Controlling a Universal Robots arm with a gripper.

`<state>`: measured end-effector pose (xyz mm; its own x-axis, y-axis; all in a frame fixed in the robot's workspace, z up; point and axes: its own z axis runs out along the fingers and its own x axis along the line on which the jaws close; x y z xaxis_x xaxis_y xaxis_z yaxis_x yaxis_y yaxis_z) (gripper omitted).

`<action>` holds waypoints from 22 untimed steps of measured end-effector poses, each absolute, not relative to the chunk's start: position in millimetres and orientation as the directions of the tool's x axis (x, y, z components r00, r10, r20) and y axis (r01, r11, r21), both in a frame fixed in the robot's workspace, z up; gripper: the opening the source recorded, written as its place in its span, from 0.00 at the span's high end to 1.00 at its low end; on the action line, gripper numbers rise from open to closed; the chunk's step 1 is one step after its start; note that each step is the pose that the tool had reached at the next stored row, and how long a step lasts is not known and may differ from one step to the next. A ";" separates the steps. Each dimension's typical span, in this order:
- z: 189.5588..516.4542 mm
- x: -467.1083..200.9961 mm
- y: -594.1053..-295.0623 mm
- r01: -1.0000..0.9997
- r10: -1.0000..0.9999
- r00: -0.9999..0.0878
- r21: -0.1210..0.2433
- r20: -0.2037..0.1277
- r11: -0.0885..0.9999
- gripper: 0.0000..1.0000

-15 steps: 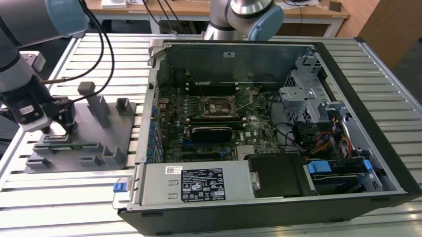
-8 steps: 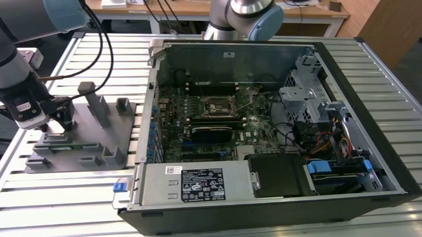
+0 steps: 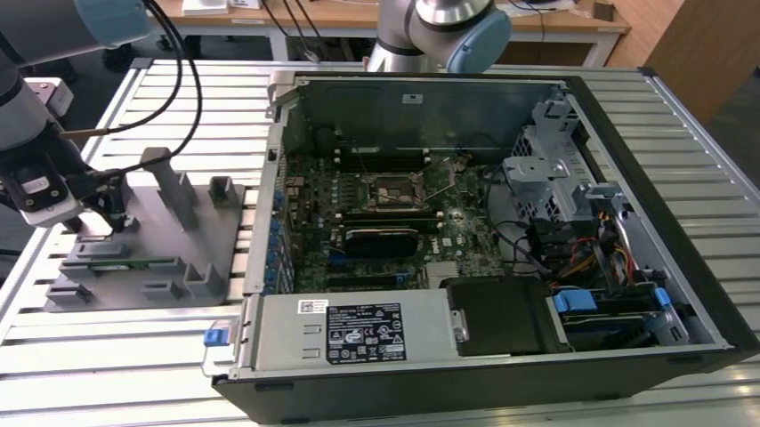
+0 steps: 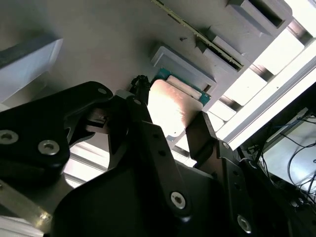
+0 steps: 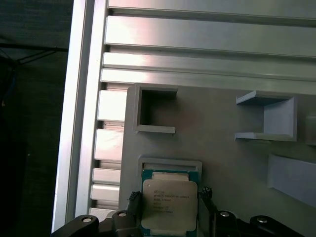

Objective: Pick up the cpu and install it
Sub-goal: 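Pick up the cpu and move it towards the insertion slot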

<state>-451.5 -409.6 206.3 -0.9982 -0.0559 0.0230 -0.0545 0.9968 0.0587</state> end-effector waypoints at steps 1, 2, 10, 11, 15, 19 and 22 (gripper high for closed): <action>207.1 -451.5 -409.6 -0.055 -0.056 -0.998 0.059 0.023 0.997 0.45; 207.6 -451.4 -409.6 -0.055 -0.056 -0.998 0.059 0.023 0.997 0.45; 213.3 -451.6 -409.6 -0.055 -0.056 -0.998 0.059 0.022 0.997 0.45; 214.3 -451.6 -409.6 -0.055 -0.056 -0.998 0.059 0.021 0.997 0.45; 218.4 -451.6 -409.6 -0.055 -0.056 -0.998 0.059 0.020 0.997 0.45; 222.7 -451.8 -409.6 -0.055 -0.056 -0.998 0.059 0.018 0.997 0.45; 226.1 -451.9 -409.6 -0.055 -0.056 -0.998 0.059 0.016 0.997 0.45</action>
<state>-451.9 -409.6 226.1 -0.9983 -0.0560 0.0163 -0.0550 0.9967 0.0593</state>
